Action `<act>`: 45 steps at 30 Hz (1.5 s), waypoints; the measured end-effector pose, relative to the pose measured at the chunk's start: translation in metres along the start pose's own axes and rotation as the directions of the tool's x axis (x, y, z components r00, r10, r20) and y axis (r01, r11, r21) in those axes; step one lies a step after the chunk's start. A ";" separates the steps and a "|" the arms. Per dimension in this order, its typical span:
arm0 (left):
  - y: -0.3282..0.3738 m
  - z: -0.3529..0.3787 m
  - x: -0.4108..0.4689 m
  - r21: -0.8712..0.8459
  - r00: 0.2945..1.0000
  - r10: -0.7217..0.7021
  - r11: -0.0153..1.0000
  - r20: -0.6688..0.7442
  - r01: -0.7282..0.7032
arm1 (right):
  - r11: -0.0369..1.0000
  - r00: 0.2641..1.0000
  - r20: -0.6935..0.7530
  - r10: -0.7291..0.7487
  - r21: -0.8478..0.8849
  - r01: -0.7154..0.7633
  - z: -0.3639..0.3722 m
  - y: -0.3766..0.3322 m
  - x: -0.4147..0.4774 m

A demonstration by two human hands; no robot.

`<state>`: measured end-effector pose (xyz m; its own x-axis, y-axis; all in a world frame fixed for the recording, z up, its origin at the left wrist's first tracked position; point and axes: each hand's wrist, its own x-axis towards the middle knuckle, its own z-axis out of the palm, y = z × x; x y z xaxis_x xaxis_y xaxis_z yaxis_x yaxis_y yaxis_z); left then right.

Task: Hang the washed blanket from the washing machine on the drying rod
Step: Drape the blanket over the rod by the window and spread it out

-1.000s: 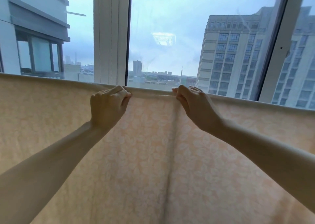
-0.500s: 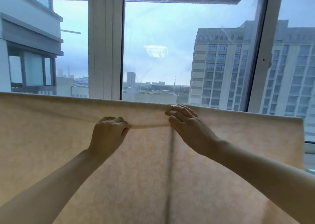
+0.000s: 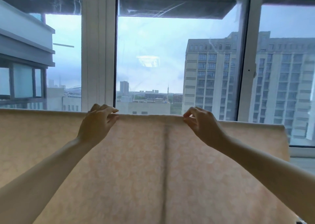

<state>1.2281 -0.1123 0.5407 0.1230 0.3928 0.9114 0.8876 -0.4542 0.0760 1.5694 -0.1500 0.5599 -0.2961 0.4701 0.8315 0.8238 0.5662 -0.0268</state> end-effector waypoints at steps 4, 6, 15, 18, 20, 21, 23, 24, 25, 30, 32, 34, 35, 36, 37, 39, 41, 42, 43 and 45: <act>-0.005 -0.001 0.006 -0.102 1.000 -0.007 0.995 0.020 0.009 | 0.997 0.997 -0.057 0.053 0.058 -0.050 0.000 0.002 -0.001; -0.001 -0.002 0.005 -0.100 1.000 -0.009 0.995 -0.023 0.007 | 0.995 0.993 -0.083 0.082 0.062 -0.077 0.005 0.002 -0.001; 0.023 -0.001 0.005 -0.152 0.989 -0.038 0.988 -0.145 0.016 | 0.988 0.980 -0.125 0.156 0.034 -0.153 -0.008 0.003 0.034; 0.024 0.002 0.003 -0.163 0.999 -0.011 0.987 -0.045 0.004 | 0.991 0.991 0.008 0.137 0.007 -0.137 -0.019 0.013 0.044; 0.020 0.005 -0.002 -0.162 1.000 0.001 0.987 0.012 0.001 | 0.993 0.982 0.147 0.117 -0.005 -0.117 -0.021 0.021 0.035; 0.018 0.005 -0.004 -0.168 1.000 -0.003 0.986 0.013 0.005 | 0.993 0.976 0.181 0.119 -0.011 -0.119 -0.023 0.025 0.028; 0.016 0.005 -0.006 -0.187 1.000 -0.015 0.982 -0.009 0.013 | 0.989 0.973 0.181 0.144 -0.015 -0.144 -0.030 0.032 0.016; 0.017 0.005 -0.007 -0.187 1.000 -0.017 0.982 -0.023 0.012 | 0.989 0.974 0.171 0.151 -0.020 -0.149 -0.035 0.035 0.010; 0.018 0.006 -0.007 -0.181 0.999 -0.015 0.983 -0.035 0.008 | 0.989 0.975 0.165 0.150 -0.025 -0.148 -0.039 0.038 0.006; 0.025 0.013 -0.008 -0.175 0.997 -0.019 0.985 -0.074 0.006 | 0.982 0.966 0.207 0.155 -0.138 -0.128 -0.064 0.045 -0.016; 0.024 0.016 -0.007 -0.170 0.997 -0.027 0.985 -0.079 0.013 | 0.938 0.985 0.150 0.086 -0.346 -0.029 -0.074 0.047 -0.026; 0.022 0.020 -0.006 -0.168 0.996 -0.041 0.985 -0.080 0.027 | 0.838 0.993 0.117 0.036 -0.544 0.034 -0.082 0.044 -0.035; 0.021 0.021 -0.005 -0.169 0.996 -0.050 0.985 -0.080 0.036 | 0.805 0.989 0.128 0.070 -0.594 0.020 -0.085 0.042 -0.039; 0.020 0.023 -0.004 -0.169 0.995 -0.058 0.985 -0.079 0.044 | 0.785 0.983 0.138 0.119 -0.619 -0.008 -0.087 0.040 -0.042; 0.020 0.025 -0.004 -0.169 0.995 -0.065 0.984 -0.079 0.051 | 0.769 0.975 0.143 0.168 -0.638 -0.039 -0.089 0.038 -0.043; 0.020 0.027 -0.003 -0.172 0.994 -0.075 0.983 -0.081 0.060 | 0.754 0.961 0.146 0.234 -0.651 -0.084 -0.095 0.035 -0.043; 0.019 0.028 -0.002 -0.178 0.993 -0.082 0.982 -0.081 0.067 | 0.734 0.958 0.147 0.245 -0.674 -0.084 -0.098 0.035 -0.044; 0.018 0.028 -0.002 -0.181 0.993 -0.086 0.981 -0.083 0.070 | 0.718 0.961 0.151 0.234 -0.693 -0.066 -0.098 0.036 -0.046; 0.019 0.029 -0.003 -0.185 0.992 -0.090 0.980 -0.085 0.074 | 0.701 0.964 0.153 0.219 -0.711 -0.046 -0.096 0.037 -0.048; 0.021 0.028 -0.003 -0.188 0.991 -0.100 0.979 -0.086 0.082 | 0.657 0.962 0.156 0.225 -0.753 -0.031 -0.093 0.040 -0.049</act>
<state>1.2585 -0.1007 0.5279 -0.0050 0.3661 0.9306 0.7956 -0.5623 0.2255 1.6620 -0.2139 0.5697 -0.1749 0.6850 0.7073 0.9146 -0.1530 0.3743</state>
